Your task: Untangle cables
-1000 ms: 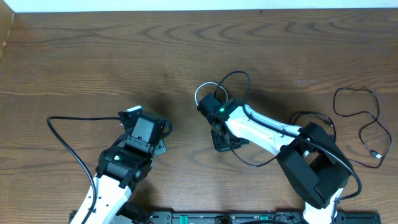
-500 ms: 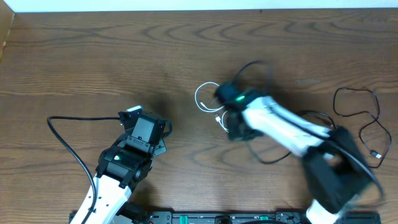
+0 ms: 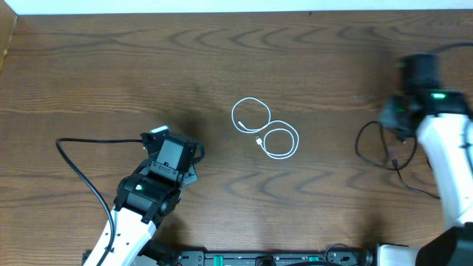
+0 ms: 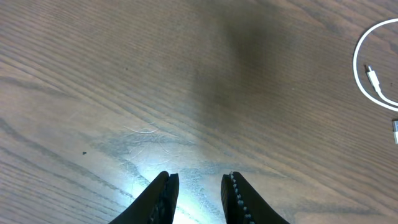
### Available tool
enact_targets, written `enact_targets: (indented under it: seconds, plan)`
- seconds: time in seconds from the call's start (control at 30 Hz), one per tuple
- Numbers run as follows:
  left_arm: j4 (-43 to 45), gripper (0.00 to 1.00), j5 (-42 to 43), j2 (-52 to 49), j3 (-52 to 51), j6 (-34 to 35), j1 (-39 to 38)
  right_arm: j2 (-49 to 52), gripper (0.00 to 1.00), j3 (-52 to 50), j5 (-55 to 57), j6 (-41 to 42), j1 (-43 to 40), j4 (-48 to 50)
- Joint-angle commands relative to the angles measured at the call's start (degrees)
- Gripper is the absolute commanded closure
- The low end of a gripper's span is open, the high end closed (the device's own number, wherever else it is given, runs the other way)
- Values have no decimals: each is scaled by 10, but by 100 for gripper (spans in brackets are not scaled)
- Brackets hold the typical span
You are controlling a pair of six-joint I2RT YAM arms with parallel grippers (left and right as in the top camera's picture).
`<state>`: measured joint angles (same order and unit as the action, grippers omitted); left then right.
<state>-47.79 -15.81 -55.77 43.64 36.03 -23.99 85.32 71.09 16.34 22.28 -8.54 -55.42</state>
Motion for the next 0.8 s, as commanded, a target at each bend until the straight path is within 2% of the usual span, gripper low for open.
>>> enact_targets:
  seconds: [0.0, 0.13, 0.2, 0.3, 0.33, 0.37, 0.43, 0.6, 0.77]
  plan:
    - [-4, 71, -13, -1, 5, 3, 3, -7, 99, 1, 23, -18, -100, 15]
    - [-4, 71, -12, -1, 5, 3, 3, -7, 99, 1, -17, -11, -190, 37]
    - [-4, 71, -12, -1, 5, 3, 3, -7, 93, 1, -45, -12, -215, 44]
    - [-4, 71, -12, -1, 5, 3, 3, -7, 60, 1, -102, -17, -241, 54]
    - [-4, 71, -12, -1, 5, 3, 3, -7, 52, 1, -135, -26, -243, 60]
    - [-4, 71, -12, -1, 5, 3, 3, -7, 48, 1, -162, -37, -243, 64]
    - [-4, 71, -12, -1, 5, 3, 3, -7, 45, 1, -228, -63, -237, 75]
    - [-4, 71, -12, -1, 5, 3, 3, -7, 45, 1, -334, -115, -193, 89]
    - [-4, 71, -12, -1, 5, 3, 3, -5, 43, 1, -365, -162, -101, 89]
